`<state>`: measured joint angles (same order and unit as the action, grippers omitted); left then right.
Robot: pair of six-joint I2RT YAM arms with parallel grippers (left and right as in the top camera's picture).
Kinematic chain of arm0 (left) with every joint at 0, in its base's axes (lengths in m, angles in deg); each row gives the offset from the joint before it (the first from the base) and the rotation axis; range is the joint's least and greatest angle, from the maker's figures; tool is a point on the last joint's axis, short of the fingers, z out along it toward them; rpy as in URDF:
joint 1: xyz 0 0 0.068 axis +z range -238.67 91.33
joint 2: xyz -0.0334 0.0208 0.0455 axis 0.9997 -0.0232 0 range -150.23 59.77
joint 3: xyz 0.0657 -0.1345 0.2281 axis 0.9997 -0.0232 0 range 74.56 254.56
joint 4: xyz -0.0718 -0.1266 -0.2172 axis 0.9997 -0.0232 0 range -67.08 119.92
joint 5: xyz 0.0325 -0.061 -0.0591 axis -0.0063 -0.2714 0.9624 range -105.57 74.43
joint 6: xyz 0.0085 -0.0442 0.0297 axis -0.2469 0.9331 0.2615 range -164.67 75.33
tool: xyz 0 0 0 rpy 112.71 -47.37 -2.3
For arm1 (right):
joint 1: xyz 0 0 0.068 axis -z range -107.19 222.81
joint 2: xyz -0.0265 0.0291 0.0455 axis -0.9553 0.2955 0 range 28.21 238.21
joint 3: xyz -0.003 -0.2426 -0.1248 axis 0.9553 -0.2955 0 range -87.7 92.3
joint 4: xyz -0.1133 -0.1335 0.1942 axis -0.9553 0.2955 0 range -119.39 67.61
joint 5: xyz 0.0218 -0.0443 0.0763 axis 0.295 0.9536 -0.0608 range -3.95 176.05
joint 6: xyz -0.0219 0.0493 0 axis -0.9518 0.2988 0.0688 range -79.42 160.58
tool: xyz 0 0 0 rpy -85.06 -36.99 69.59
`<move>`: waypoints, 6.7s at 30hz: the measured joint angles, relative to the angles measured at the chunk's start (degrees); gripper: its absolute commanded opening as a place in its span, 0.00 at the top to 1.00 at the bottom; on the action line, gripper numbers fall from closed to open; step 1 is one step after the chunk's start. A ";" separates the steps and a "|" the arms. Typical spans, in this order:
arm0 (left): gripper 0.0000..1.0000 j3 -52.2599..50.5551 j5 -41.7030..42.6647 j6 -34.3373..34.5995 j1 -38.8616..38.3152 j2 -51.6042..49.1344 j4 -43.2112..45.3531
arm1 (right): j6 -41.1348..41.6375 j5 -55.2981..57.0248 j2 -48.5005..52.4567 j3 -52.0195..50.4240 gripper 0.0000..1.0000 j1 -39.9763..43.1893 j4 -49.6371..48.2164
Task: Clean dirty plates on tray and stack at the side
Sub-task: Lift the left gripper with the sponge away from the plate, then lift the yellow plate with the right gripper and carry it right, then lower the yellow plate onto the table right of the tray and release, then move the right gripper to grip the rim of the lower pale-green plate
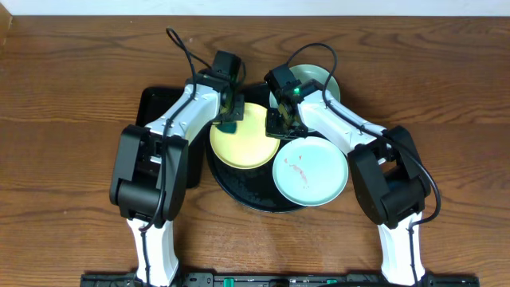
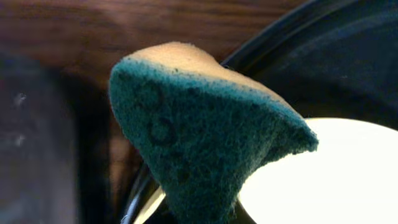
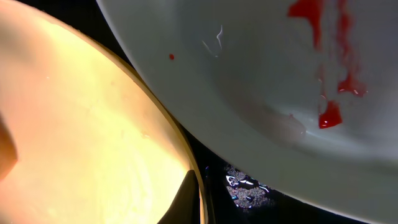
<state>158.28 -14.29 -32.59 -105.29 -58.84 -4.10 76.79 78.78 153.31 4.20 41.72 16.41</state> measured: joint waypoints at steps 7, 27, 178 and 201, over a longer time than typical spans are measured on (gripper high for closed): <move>0.93 3.10 1.38 2.78 2.78 8.02 -10.34 | -0.02 -0.07 0.00 -0.02 0.99 0.00 -0.02; 0.92 4.44 2.64 2.97 8.87 24.41 -19.85 | -10.16 -1.07 -11.76 -0.13 0.99 -0.02 3.37; 0.92 1.90 6.45 2.97 8.81 24.41 -18.08 | -15.85 -4.98 -27.98 -31.74 0.99 7.37 -2.45; 0.92 1.22 7.39 2.97 0.28 24.41 -17.81 | 8.22 -0.87 -21.24 -30.71 0.99 1.18 -11.02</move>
<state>159.50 -6.90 -29.62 -105.01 -34.42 -21.91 85.01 77.91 132.07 -26.51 42.90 5.39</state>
